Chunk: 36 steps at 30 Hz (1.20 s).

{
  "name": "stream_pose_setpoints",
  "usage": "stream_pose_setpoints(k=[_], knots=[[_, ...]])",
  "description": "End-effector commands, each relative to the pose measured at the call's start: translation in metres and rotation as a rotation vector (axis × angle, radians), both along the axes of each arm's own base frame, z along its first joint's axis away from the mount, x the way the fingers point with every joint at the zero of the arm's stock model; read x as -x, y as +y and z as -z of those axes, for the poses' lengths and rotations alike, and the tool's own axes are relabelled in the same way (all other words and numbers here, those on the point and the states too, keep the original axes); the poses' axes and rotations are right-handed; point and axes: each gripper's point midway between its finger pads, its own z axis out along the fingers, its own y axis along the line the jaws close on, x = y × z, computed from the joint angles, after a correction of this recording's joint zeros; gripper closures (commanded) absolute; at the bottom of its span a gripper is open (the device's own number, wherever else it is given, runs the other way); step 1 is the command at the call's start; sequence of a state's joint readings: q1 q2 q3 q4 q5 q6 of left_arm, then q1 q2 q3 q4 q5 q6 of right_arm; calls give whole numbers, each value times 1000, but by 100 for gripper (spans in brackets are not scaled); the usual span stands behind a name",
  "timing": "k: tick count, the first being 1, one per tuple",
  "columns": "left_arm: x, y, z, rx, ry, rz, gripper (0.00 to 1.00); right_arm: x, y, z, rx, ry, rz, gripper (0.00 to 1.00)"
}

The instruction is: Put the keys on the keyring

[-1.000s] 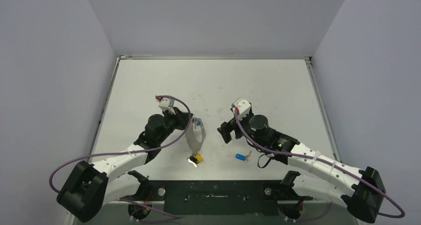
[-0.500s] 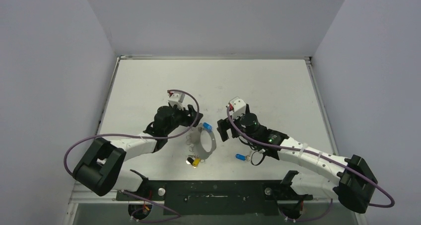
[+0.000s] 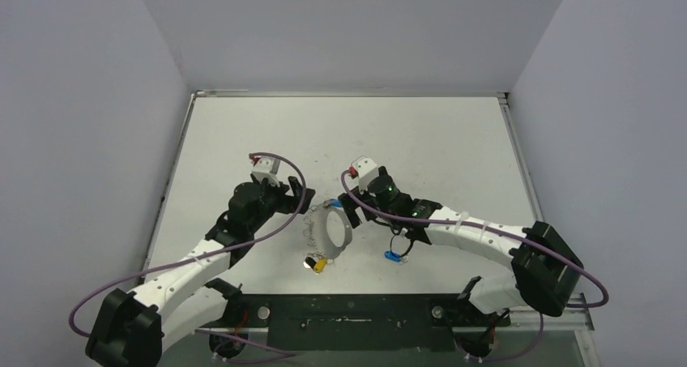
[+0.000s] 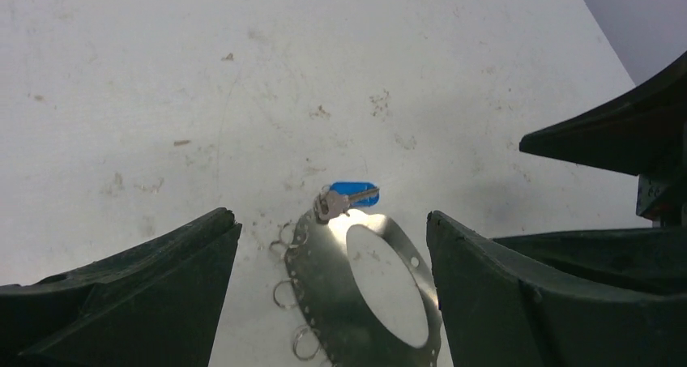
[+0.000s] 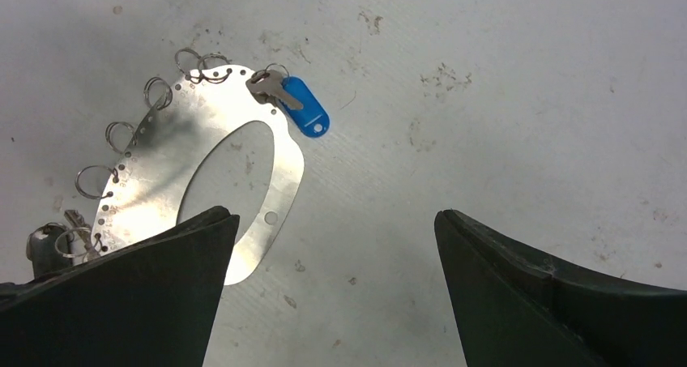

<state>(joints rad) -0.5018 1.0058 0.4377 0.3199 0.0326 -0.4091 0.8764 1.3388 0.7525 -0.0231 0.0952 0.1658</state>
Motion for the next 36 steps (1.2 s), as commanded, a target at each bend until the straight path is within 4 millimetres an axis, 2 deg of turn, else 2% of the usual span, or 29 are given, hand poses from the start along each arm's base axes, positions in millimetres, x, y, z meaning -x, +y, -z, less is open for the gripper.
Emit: stream_pose_setpoints(k=[1,4,7,14,18,23,27,32,36], knots=[[28,27,37,-24,147,-85,16,-16,35,-21,-5,-98,-130,3],[40,39,47,-7,192,-128,16,-12,57,-13,46,-131,-306,3],[52,48,56,2,241,-158,17,-11,79,-11,40,-141,-390,4],[60,57,72,20,347,-184,19,-21,116,-7,-35,-113,-410,11],[55,52,76,103,422,-159,20,-25,124,-1,-43,-83,-394,16],[35,36,67,248,472,-151,29,-31,119,-2,-83,-57,-330,18],[17,27,68,308,536,-177,33,-35,103,-5,-106,-46,-255,17],[-1,16,79,346,623,-192,42,-32,80,0,-94,-35,-194,16],[-13,14,95,383,671,-240,54,-26,65,5,-81,-25,-161,17]])
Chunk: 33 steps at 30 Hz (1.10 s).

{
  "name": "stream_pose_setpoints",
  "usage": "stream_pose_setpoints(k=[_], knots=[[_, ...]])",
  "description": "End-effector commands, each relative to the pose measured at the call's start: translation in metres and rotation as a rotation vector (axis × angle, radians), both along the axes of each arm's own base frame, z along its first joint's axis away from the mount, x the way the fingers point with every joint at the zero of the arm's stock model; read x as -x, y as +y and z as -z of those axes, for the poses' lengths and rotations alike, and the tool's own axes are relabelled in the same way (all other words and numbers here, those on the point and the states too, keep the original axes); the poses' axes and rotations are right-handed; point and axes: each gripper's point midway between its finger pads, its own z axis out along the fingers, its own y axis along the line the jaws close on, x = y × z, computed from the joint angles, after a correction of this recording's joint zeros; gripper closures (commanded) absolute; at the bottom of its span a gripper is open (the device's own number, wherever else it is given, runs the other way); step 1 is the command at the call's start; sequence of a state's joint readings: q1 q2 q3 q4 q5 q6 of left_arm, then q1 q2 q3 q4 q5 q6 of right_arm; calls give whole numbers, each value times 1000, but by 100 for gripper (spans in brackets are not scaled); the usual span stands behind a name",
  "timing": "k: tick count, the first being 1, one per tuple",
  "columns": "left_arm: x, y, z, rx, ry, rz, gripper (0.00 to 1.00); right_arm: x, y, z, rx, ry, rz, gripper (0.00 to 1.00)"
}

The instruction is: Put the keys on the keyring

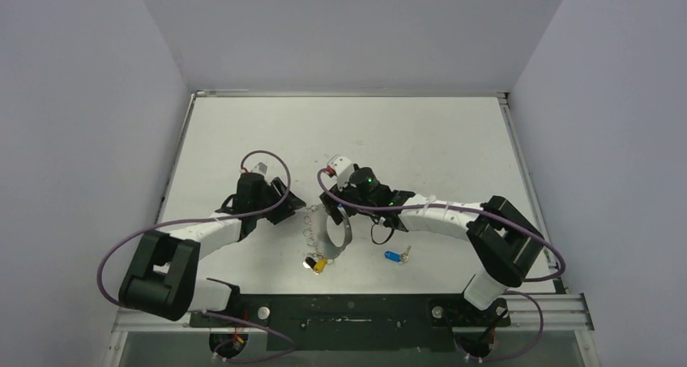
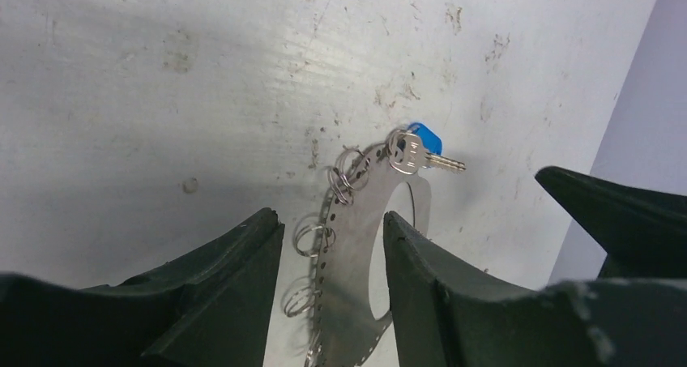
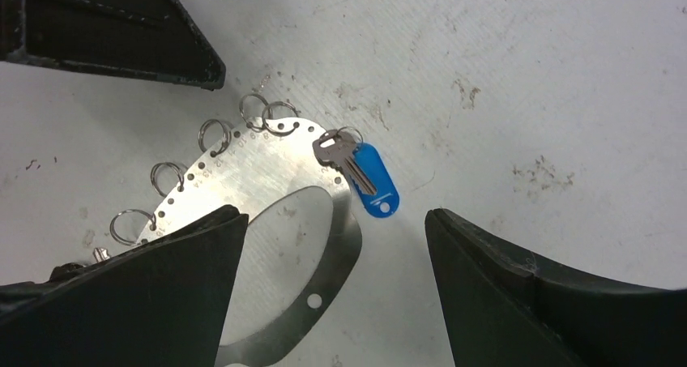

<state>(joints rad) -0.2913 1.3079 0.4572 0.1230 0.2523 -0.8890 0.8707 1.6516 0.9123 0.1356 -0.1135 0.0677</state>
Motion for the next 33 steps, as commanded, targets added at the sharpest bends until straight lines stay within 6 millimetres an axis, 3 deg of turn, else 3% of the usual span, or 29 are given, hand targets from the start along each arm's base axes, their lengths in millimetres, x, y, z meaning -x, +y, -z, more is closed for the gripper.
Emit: stream_pose_setpoints(k=[1,7,17,19,22,25,33], knots=[[-29,-11,-11,87,-25,-51,56,-5,-11,-24,-60,-50,70,17],[-36,-18,2,108,35,-48,67,-4,-23,-25,-42,-65,93,17],[-36,-25,11,144,55,-26,84,-5,-19,-20,-30,-47,80,18],[-34,-25,11,143,61,-28,83,-5,-20,-19,-27,-47,79,18],[-31,-23,11,137,71,-35,71,-5,-20,-19,-23,-49,77,18],[-27,-23,12,138,85,-43,68,-5,-20,-18,-18,-50,73,18],[-23,-37,15,182,106,-6,75,-6,-19,-16,-11,-46,69,18]])
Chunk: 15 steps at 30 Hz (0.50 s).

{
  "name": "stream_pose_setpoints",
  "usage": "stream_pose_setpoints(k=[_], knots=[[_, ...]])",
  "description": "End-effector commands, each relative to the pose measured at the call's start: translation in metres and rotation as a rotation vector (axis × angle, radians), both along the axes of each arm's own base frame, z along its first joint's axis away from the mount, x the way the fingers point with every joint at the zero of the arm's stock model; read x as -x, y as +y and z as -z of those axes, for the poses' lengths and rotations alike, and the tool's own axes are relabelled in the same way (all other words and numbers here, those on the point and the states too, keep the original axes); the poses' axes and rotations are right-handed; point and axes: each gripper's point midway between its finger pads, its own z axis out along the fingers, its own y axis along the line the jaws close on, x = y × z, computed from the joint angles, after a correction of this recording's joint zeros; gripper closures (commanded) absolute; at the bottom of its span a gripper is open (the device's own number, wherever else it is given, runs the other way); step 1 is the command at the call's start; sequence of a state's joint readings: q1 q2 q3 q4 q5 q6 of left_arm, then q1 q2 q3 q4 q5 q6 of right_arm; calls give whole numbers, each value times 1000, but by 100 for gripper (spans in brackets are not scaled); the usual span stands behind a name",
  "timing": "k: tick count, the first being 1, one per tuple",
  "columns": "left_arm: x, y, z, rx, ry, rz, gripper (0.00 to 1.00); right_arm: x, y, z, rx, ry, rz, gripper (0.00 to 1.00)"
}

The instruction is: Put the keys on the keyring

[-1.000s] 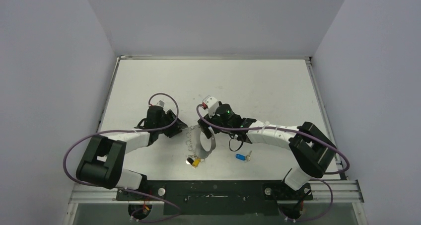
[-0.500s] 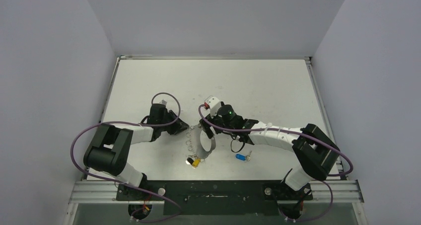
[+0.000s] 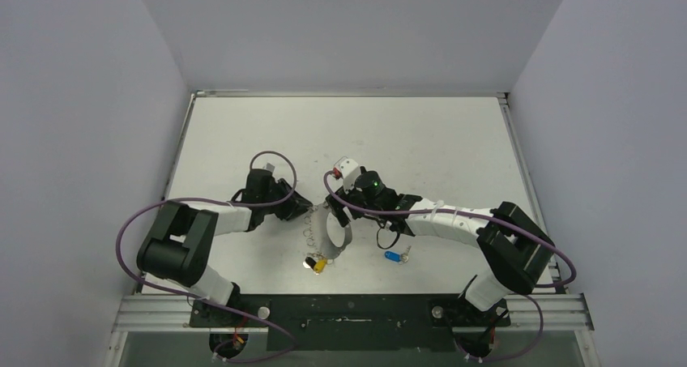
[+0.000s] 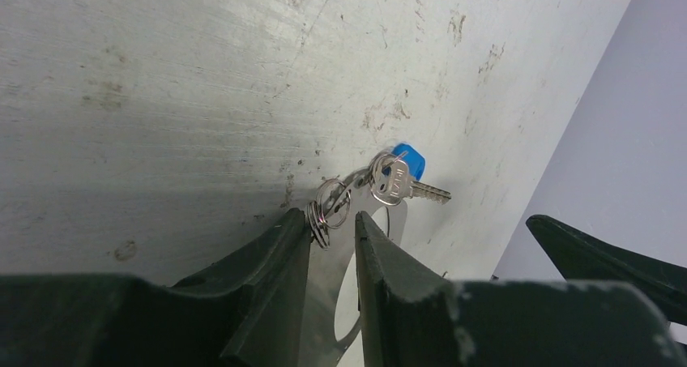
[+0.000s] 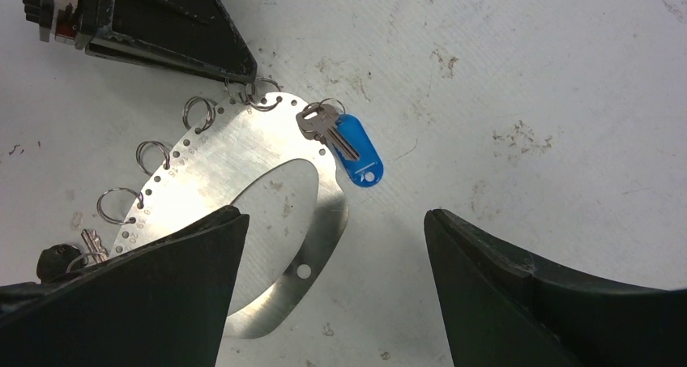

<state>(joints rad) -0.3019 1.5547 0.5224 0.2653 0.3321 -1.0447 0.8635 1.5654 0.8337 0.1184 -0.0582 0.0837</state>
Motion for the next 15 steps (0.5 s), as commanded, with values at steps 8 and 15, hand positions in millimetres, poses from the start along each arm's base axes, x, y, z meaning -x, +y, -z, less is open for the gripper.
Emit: stream_pose_setpoints(k=[8,15], knots=[[-2,-11,-10,24,-36,22,84,-11,7,-14,-24,-37,8,18],[9,-5,-6,-37,-24,28,96,-12,14,-17,-42,-22,-2,19]])
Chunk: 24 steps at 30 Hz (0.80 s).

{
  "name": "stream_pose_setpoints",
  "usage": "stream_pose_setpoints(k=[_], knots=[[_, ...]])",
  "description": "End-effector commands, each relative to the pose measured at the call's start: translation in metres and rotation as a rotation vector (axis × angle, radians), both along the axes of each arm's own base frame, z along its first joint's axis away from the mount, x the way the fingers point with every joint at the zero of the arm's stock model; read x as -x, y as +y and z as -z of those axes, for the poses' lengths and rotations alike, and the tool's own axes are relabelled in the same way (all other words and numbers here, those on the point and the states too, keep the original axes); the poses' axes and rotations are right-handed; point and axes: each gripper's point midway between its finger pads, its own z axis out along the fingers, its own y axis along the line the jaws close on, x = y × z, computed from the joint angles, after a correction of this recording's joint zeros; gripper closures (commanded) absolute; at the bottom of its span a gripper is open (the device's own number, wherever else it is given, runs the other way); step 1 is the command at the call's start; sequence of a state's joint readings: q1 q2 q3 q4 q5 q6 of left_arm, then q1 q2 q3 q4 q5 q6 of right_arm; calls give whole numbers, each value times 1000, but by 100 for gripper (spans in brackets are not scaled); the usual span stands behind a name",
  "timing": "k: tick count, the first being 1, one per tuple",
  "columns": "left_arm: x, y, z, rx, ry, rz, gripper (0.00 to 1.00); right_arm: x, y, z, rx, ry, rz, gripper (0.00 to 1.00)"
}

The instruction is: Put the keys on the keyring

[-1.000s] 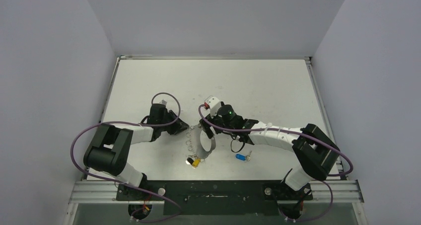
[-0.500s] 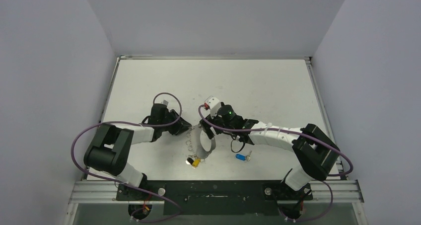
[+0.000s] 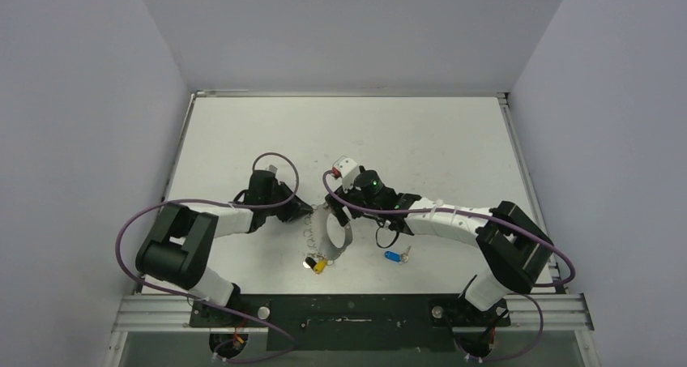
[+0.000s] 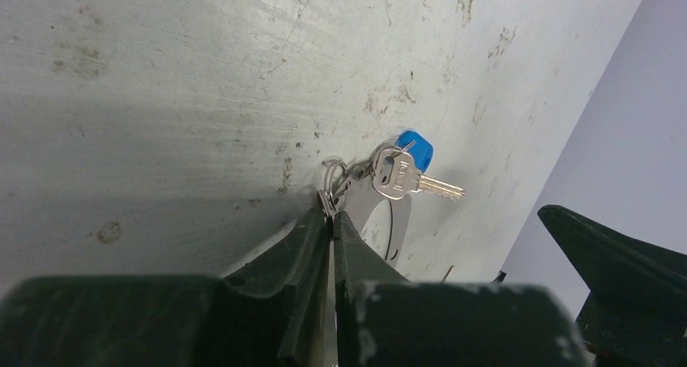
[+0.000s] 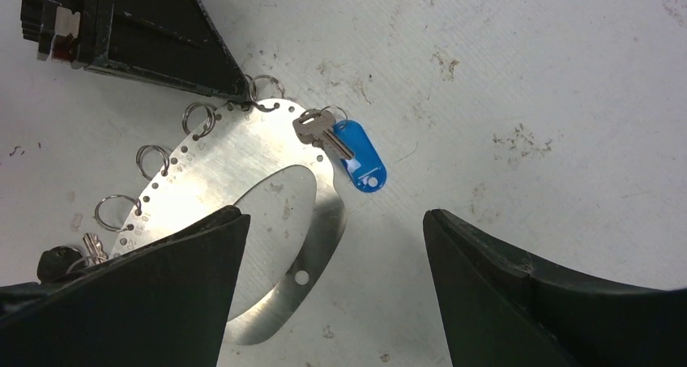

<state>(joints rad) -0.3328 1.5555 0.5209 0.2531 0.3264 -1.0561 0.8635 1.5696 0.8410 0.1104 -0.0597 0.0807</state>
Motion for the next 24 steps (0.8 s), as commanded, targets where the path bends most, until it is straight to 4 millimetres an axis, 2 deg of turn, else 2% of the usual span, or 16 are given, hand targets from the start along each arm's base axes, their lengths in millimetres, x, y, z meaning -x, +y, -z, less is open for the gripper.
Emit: stream_pose_setpoints(k=[1,6,14,24], knots=[[3,4,-8,-43,-46,11,97,-12,14,-17,-48,-22,-1,19],[7,7,-10,-75,-68,39,100,-10,16,-19,-56,-16,-9,19],[15,3,-15,-160,-118,192,100,-4,15,-26,-91,-27,-37,19],[37,-21,-17,-201,-173,425,100,-1,7,-24,-160,29,-57,19]])
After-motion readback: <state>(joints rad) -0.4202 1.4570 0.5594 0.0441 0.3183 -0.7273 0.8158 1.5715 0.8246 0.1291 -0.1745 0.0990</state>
